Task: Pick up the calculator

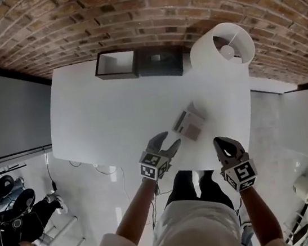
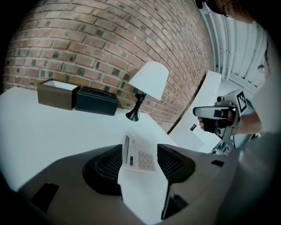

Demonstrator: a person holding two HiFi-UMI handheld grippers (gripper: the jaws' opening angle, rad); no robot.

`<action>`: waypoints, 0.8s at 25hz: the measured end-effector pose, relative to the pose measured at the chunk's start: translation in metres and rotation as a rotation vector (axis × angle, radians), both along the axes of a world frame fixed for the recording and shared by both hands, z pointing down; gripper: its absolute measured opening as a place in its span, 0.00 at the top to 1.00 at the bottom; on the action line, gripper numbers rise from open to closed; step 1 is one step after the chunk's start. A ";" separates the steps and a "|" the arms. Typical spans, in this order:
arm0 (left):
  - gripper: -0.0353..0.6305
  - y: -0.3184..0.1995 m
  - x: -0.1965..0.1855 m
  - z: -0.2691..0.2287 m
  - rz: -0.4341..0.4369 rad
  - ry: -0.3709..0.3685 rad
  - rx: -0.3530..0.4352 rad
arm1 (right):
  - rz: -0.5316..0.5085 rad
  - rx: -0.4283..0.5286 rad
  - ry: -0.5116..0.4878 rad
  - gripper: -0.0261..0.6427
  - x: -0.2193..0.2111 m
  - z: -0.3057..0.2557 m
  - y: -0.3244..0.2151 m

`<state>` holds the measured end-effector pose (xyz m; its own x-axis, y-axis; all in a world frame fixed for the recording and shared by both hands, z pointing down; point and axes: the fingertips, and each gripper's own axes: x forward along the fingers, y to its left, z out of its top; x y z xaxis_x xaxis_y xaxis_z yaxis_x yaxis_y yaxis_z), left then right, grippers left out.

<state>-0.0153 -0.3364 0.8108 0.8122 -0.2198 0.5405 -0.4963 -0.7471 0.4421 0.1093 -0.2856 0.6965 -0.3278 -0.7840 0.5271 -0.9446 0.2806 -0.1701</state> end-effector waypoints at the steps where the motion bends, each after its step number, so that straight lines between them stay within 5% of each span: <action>1: 0.57 -0.004 0.002 0.010 0.006 -0.009 -0.018 | 0.001 -0.007 0.001 0.94 -0.001 0.005 -0.003; 20: 0.57 -0.029 0.035 0.091 -0.012 -0.027 -0.302 | 0.035 -0.104 -0.087 0.94 -0.007 0.058 -0.027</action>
